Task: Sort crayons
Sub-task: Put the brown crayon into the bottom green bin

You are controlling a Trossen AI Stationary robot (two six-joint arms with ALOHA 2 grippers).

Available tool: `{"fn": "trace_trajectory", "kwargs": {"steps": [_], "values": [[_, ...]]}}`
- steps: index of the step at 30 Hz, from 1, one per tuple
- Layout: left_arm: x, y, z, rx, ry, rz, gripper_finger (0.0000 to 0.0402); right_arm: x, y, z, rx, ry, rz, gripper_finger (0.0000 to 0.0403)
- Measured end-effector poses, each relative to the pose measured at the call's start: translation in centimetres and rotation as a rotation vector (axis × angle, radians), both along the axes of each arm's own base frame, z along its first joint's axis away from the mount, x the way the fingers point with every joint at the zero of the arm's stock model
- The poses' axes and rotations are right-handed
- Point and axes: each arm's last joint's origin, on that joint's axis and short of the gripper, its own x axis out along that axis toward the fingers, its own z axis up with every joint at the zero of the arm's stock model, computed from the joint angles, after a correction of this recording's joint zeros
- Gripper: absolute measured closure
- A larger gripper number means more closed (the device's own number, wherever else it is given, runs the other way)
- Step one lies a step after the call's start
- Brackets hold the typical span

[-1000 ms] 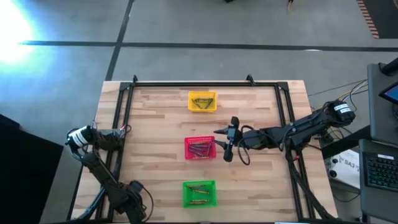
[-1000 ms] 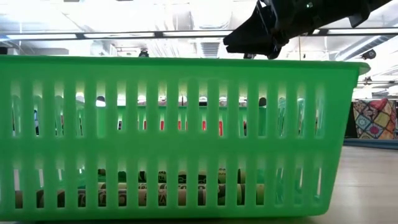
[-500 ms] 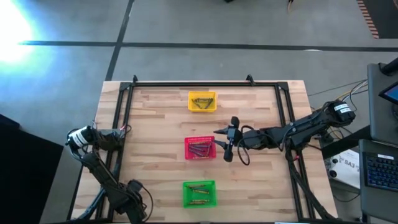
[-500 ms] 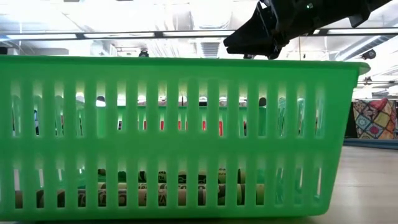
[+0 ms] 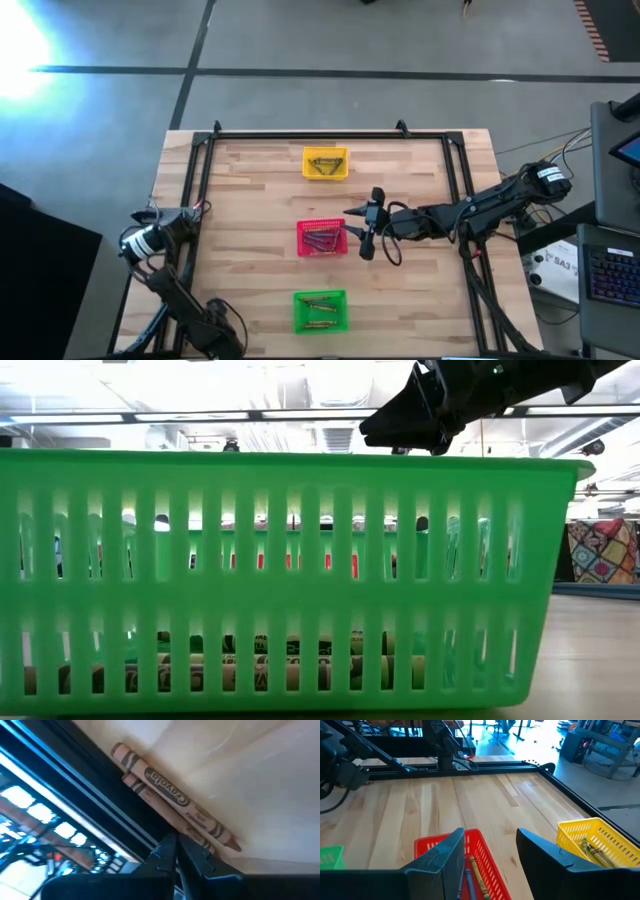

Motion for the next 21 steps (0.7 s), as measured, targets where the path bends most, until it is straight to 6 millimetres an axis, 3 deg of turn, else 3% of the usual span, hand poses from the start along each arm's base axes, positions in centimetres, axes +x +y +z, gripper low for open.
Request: {"fn": "trace_trajectory", "kwargs": {"steps": [12, 21], "values": [[0.9, -0.7, -2.0, -0.042, 0.03, -0.148, 0.0401, 0.0, 0.0, 0.0, 0.007, 0.0, -0.001, 0.0232], [3.7, -0.5, 2.9, 0.117, -0.13, -0.27, 0.0401, 0.0, 0.0, 0.0, 0.008, -0.003, -0.001, 0.0232]]}}
